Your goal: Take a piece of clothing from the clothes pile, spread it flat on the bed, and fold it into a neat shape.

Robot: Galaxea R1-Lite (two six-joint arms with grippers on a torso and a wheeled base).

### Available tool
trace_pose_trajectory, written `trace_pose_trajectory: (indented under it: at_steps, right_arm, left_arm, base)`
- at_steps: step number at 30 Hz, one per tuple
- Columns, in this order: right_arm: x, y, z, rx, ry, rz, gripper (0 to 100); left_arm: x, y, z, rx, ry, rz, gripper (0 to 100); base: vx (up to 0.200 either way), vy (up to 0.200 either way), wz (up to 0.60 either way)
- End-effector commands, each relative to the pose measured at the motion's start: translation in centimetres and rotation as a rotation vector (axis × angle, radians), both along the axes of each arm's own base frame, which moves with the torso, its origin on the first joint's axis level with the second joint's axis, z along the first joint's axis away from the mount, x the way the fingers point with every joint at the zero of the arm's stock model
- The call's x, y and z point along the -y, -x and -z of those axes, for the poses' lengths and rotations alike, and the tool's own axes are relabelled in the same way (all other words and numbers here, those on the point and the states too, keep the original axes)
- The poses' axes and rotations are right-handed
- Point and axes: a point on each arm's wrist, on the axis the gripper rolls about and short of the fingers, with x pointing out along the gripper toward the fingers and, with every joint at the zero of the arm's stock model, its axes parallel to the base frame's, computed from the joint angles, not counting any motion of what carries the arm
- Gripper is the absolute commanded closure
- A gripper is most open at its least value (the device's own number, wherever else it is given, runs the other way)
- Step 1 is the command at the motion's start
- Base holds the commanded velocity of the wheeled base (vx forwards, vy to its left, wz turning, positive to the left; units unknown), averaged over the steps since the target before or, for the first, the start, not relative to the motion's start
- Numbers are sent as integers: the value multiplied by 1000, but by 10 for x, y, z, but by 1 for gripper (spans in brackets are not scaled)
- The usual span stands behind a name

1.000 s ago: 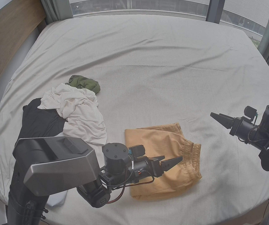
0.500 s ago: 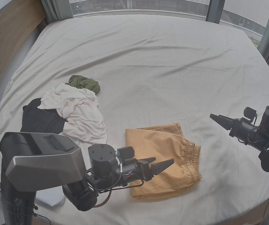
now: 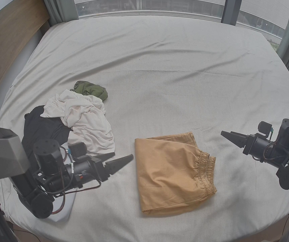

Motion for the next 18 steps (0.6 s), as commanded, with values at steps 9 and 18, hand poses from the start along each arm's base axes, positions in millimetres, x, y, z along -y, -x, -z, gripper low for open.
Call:
trace_pose_trajectory:
  at_steps: [9, 18]
  right_arm:
    - [-1, 3, 9, -32, 6, -8, 0]
    - [-1, 1, 35, -69, 88, -20, 0]
  left_arm:
    - [-37, 15, 2, 69, -127, -59, 0]
    - [-42, 31, -4, 68, -119, -13, 0]
  base:
    - [0, 0, 0]
    - [0, 0, 0]
